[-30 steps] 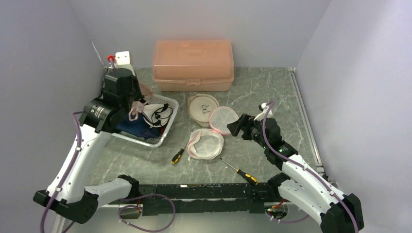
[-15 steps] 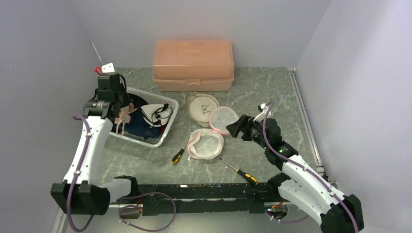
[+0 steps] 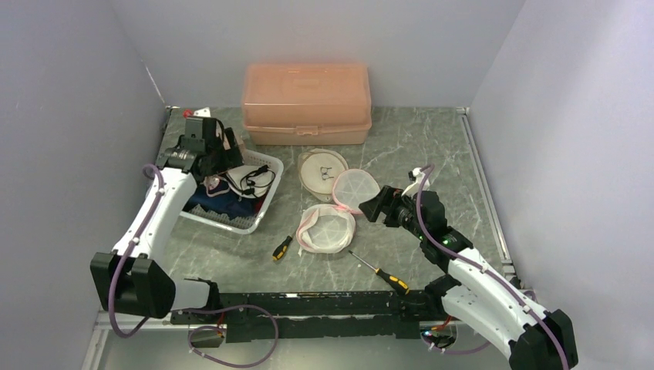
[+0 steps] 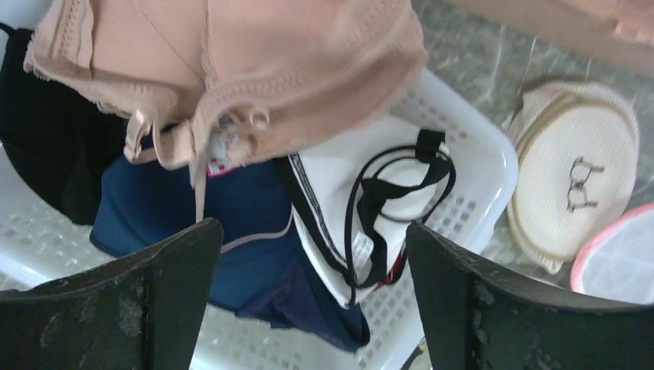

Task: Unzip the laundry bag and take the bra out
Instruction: Place the bra in the bin, then adjust the laundry bag at the center of the board.

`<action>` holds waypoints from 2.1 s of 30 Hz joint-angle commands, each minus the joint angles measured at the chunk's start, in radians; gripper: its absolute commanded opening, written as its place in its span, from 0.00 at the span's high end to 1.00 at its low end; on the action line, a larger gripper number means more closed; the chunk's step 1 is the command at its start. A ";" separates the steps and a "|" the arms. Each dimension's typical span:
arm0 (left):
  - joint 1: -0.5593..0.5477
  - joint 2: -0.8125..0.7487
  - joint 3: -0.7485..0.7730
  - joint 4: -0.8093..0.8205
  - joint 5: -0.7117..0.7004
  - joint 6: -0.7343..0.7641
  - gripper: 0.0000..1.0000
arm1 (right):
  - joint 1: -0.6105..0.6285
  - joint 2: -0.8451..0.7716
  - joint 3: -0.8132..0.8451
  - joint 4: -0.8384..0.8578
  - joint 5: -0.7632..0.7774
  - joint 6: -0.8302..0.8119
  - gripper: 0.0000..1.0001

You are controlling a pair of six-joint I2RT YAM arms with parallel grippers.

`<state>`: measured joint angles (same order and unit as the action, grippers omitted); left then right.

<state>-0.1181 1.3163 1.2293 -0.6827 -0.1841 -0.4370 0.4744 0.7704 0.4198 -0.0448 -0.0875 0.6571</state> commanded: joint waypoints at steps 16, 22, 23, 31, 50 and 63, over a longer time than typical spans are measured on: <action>-0.406 -0.300 -0.158 0.120 0.100 -0.192 0.06 | -0.012 0.076 0.051 0.013 0.085 0.020 0.10; -0.657 -0.189 -0.287 0.182 0.087 -0.319 0.06 | -0.020 0.059 0.014 0.013 0.084 0.026 0.11; -0.678 -0.176 -0.309 0.210 0.110 -0.337 0.06 | -0.021 0.058 0.009 0.011 0.096 0.027 0.11; -0.740 -0.052 -0.387 0.204 0.014 -0.443 0.13 | -0.066 0.200 0.007 0.040 0.168 0.074 0.14; -0.725 0.124 -0.433 0.346 0.049 -0.420 0.37 | -0.089 0.677 0.070 0.329 0.028 0.286 0.26; -0.725 0.106 -0.456 0.377 0.065 -0.375 0.97 | -0.092 0.696 0.096 0.332 0.063 0.303 0.94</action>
<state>-0.8448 1.4464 0.7670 -0.3405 -0.1272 -0.8368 0.3828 1.5196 0.4938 0.3115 -0.0551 0.9962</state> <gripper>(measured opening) 0.059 0.143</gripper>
